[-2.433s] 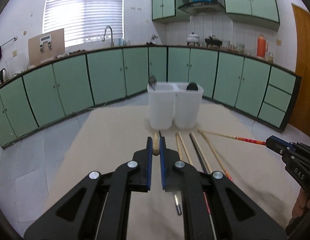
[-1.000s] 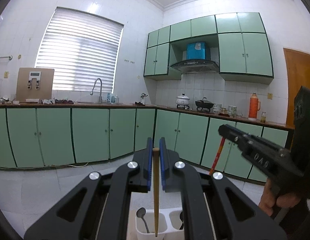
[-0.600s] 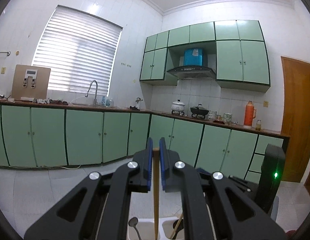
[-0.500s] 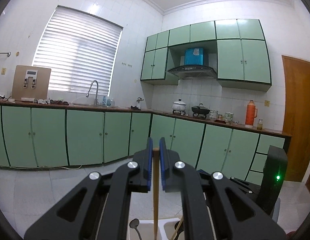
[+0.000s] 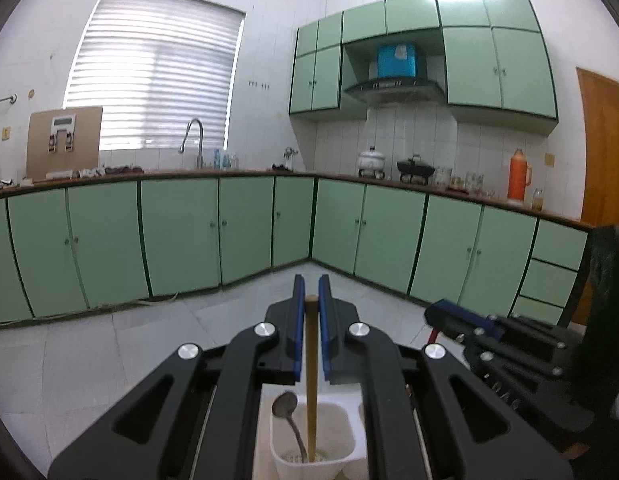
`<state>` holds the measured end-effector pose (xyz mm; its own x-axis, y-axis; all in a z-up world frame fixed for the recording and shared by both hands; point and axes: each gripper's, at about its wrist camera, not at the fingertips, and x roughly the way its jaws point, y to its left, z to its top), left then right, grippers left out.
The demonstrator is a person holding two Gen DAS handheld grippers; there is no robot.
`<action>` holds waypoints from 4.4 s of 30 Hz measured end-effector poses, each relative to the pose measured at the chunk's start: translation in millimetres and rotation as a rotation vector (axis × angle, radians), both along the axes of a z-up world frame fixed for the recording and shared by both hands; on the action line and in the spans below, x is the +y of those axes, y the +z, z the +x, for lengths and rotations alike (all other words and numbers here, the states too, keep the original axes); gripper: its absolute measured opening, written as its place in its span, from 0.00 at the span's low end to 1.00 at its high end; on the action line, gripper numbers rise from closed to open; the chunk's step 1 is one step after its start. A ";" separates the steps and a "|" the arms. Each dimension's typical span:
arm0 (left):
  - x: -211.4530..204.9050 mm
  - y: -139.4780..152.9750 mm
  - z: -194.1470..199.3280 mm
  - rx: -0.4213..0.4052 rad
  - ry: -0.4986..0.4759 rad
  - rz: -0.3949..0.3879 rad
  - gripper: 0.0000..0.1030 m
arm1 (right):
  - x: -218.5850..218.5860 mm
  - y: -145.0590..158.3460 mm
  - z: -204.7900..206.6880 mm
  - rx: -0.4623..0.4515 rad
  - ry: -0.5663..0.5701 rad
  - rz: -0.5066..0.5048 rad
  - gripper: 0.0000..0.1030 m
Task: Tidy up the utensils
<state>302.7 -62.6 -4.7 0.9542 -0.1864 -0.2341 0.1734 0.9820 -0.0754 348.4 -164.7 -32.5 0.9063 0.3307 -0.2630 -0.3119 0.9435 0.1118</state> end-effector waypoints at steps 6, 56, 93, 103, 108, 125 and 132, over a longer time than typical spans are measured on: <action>5.5 -20.4 -1.8 0.043 -0.005 0.015 0.07 | -5.8 -11.4 -10.4 0.009 -0.010 0.012 0.19; 8.4 -195.4 -141.7 0.584 0.032 0.181 0.45 | -4.6 -169.7 -179.6 0.460 -0.093 -0.084 0.20; 34.3 -200.9 -97.1 0.656 0.107 0.117 0.05 | -19.9 -182.0 -120.5 0.554 -0.207 -0.096 0.04; 37.6 -201.2 -116.4 0.641 0.090 0.107 0.34 | -31.9 -181.7 -147.7 0.532 -0.171 -0.055 0.15; 43.3 -201.8 -139.7 0.636 0.091 0.093 0.34 | -37.3 -182.5 -171.5 0.547 -0.153 -0.054 0.15; 47.0 -202.6 -161.1 0.639 0.090 0.115 0.38 | -26.3 -186.7 -187.4 0.573 -0.112 -0.115 0.15; 49.0 -203.1 -164.9 0.640 0.093 0.114 0.41 | -25.8 -187.9 -192.8 0.564 -0.110 -0.130 0.15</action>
